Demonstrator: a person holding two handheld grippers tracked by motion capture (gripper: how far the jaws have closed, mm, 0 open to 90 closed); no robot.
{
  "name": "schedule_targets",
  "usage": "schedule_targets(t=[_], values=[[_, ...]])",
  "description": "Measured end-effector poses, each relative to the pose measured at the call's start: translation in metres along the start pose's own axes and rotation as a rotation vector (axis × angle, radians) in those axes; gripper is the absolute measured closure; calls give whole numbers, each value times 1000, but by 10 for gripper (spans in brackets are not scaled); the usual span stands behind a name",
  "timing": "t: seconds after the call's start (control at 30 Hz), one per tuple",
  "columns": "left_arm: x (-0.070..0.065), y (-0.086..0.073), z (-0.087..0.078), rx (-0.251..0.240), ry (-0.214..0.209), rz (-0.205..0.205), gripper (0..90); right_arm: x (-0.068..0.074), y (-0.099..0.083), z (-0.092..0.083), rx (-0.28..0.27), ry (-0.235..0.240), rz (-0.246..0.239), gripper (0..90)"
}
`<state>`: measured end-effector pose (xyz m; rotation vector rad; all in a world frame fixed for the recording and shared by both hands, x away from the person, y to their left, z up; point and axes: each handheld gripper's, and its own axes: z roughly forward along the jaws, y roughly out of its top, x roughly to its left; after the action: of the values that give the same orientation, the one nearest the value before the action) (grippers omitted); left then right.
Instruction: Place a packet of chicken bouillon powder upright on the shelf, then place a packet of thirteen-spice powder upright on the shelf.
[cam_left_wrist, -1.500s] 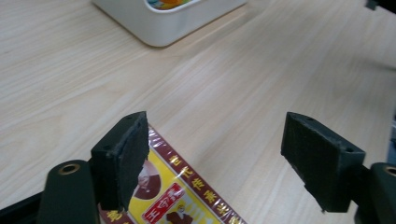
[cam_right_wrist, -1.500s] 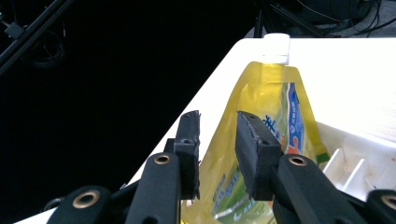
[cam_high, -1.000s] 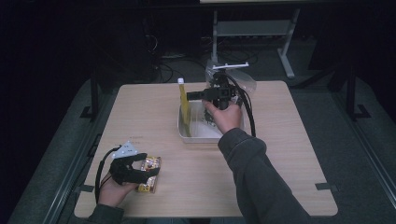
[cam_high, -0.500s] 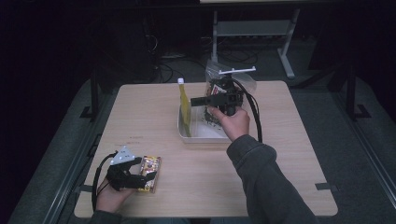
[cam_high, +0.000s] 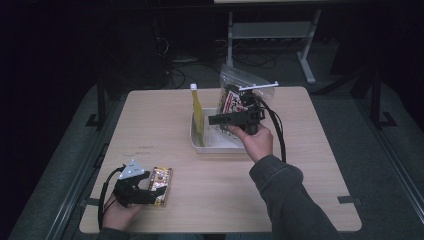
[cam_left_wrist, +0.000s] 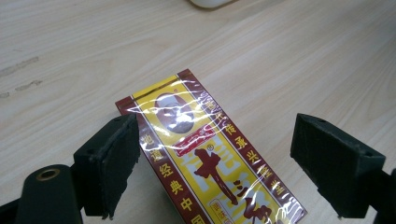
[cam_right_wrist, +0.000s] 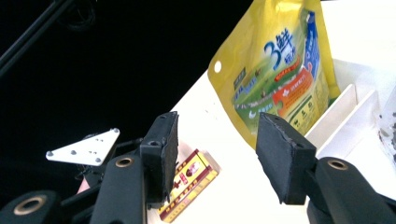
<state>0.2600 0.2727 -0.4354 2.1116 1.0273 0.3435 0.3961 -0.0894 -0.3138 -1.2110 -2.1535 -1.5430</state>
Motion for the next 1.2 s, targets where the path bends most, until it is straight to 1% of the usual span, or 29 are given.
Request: schedule_targets(t=[0.1,0.17,0.37,0.57,0.63,0.7,0.83,0.9,0.93,1.1,1.2], values=[[0,-1,2,10,6,-3,153,0,-4,-2,7,6,-2,473],[1,-2,4,28,17,-2,153,-1,-7,-2,8,10,2,469],[1,-3,6,35,22,-8,152,-2,-15,-1,22,11,-7,465],[1,-3,9,47,19,-9,151,-1,-25,1,37,13,-16,462],[1,-4,10,54,21,-7,151,-2,-29,3,38,23,-12,459],[1,-4,11,60,22,-11,151,-3,-33,5,45,20,-16,457],[-1,-4,14,78,31,0,151,-4,-40,7,53,23,-17,455],[0,-5,16,82,22,-6,148,-6,-43,8,56,23,-13,453],[0,-5,17,85,26,-12,141,-6,-44,9,60,22,-12,453],[0,-5,21,103,44,-15,125,-8,-51,13,79,10,-14,452],[-3,-3,22,118,60,2,151,-10,-55,16,91,12,-16,452]])
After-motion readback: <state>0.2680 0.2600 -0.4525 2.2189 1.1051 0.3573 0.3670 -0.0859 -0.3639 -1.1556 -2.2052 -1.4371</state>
